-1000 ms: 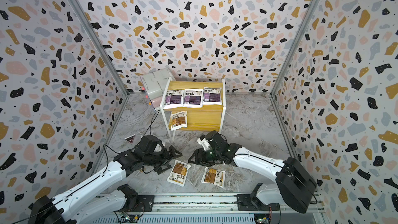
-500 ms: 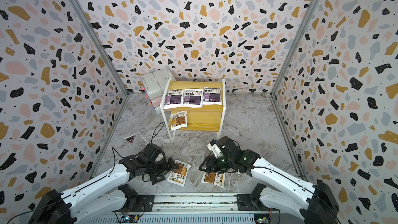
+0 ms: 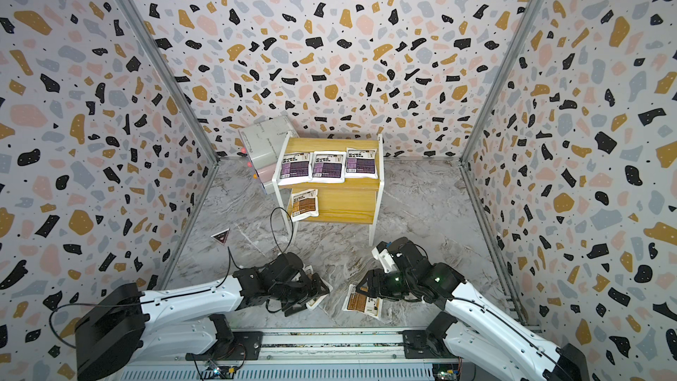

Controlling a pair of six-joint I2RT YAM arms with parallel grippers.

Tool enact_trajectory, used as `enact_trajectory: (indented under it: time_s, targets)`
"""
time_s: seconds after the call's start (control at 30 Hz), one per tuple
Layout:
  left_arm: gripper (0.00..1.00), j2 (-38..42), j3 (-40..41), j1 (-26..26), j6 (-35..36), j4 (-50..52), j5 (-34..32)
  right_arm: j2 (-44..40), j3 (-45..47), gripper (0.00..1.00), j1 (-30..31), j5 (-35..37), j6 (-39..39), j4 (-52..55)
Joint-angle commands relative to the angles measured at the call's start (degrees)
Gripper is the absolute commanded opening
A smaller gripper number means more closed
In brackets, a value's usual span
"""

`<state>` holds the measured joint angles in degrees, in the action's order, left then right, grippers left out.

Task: Place the bagged coffee beans on the shelf by color
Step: Adjust the bagged coffee beans at the center of the board.

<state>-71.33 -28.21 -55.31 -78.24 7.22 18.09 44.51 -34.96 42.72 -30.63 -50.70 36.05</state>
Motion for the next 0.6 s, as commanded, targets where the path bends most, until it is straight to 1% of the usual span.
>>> enact_trajectory:
  time_s: [0.0, 0.1, 0.2, 0.3, 0.43, 0.5, 0.57]
  targets:
    - [1.00, -5.85, -5.34, -1.71, -1.99, -4.85, -2.79, -2.22, -0.16, 0.61, -0.53, -0.83, 1.15, 3.88]
    - [1.00, -8.47, -9.78, -1.92, -0.97, -4.43, -3.14, -3.65, 0.46, 0.61, -0.62, -1.16, 0.30, 4.18]
    - [1.00, -6.93, -12.55, -1.96, 1.82, 0.64, -3.10, -4.42, 0.49, 0.61, -0.62, -1.57, 0.20, 4.37]
    - [1.00, -2.15, -14.74, -1.92, 6.06, 10.29, -3.31, -4.35, 0.31, 0.61, -0.62, -1.87, 0.40, 4.33]
    - [1.00, 7.55, -15.00, -1.53, 10.25, 20.44, -5.67, -2.76, 0.42, 0.61, -0.53, -3.54, 0.17, 1.86]
    - [1.00, 11.29, -14.69, -0.08, 13.22, 24.36, -6.29, -1.72, 0.83, 0.61, -0.53, -3.94, -0.38, 0.04]
    - [1.00, 14.27, -14.03, 2.17, 17.84, 26.96, -6.71, -0.51, 1.66, 0.61, -0.52, -4.52, -1.46, -2.63]
